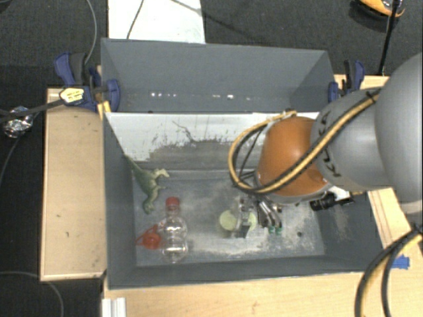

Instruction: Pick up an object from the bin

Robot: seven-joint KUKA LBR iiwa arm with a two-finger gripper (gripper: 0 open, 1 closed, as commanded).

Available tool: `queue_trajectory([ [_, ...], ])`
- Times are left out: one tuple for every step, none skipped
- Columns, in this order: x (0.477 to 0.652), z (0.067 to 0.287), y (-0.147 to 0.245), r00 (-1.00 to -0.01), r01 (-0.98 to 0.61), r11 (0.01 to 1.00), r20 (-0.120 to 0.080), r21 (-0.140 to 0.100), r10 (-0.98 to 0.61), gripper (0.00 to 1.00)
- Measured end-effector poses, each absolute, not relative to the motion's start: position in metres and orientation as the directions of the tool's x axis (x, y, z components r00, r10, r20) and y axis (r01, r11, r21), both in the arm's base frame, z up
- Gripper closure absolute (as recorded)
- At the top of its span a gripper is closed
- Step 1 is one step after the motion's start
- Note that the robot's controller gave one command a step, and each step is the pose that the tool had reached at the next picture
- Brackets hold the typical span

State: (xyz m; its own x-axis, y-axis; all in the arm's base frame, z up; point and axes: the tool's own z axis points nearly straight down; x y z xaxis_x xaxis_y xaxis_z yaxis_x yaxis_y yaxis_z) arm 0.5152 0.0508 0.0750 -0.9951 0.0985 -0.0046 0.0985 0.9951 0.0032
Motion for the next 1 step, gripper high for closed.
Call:
queue_trajectory([
  [0.5129, 0.1016, 0.0504, -0.995, 0.099, 0.995, 0.001, 0.002, 0.099, 1.00],
])
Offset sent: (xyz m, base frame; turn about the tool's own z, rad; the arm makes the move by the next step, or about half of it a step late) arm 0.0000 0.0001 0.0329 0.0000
